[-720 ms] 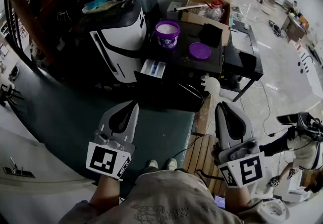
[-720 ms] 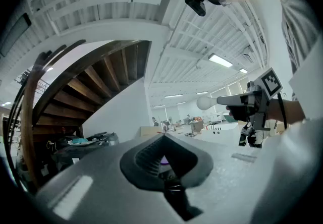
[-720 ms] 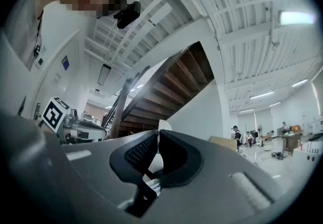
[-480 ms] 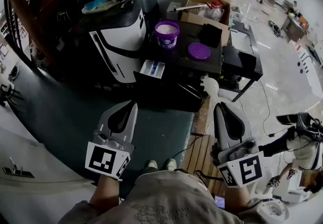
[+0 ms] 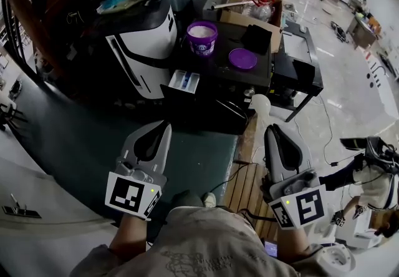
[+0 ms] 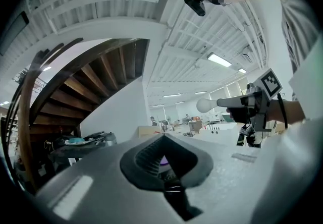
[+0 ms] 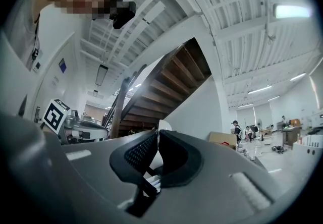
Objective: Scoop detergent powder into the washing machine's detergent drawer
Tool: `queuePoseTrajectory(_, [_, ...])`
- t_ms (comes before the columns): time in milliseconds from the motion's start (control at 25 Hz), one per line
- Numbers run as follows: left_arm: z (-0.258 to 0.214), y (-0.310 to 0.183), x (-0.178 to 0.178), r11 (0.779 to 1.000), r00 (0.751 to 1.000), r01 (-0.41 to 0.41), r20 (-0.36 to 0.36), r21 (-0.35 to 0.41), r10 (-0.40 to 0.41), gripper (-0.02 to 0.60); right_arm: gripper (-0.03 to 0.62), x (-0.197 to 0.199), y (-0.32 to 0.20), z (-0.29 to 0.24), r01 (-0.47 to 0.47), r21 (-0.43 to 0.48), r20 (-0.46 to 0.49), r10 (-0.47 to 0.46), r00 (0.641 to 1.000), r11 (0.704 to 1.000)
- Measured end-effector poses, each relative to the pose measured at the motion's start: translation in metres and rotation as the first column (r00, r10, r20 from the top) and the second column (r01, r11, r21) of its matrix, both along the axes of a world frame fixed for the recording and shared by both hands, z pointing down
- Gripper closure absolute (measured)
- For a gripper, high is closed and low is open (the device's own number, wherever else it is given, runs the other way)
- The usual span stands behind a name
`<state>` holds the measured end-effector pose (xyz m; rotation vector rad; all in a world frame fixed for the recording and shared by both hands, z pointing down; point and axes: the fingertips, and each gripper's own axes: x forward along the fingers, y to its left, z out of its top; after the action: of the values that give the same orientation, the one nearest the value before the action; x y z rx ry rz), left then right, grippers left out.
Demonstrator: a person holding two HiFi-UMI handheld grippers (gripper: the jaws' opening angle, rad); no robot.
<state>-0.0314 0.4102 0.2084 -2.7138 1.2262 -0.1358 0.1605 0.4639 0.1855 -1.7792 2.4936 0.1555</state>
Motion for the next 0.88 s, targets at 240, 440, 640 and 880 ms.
queuePoseTrajectory(240, [0.003,-0.002,0.005,1.000,1.000,-0.001,0.014,-0.006,0.001,0.581,0.559,0.001,-0.006,0.007,0.013,-0.019,0.000,-0.013,1.000,1.000])
queuePoseTrajectory(440, [0.008,-0.013,0.006,1.000,1.000,-0.001,0.013,-0.001,0.001,0.581,0.558,0.001,-0.020,0.012,0.020,-0.017,-0.001,-0.020,1.000,1.000])
queuePoseTrajectory(640, [0.012,-0.032,0.010,1.000,1.000,-0.016,0.010,-0.006,0.016,0.581,0.559,-0.002,-0.039,0.015,0.020,-0.024,-0.011,-0.020,1.000,1.000])
queuePoseTrajectory(880, [0.017,-0.069,0.013,0.999,1.000,-0.029,0.004,-0.017,0.029,0.581,0.559,0.000,-0.073,0.021,0.008,-0.046,-0.017,-0.009,1.000,0.999])
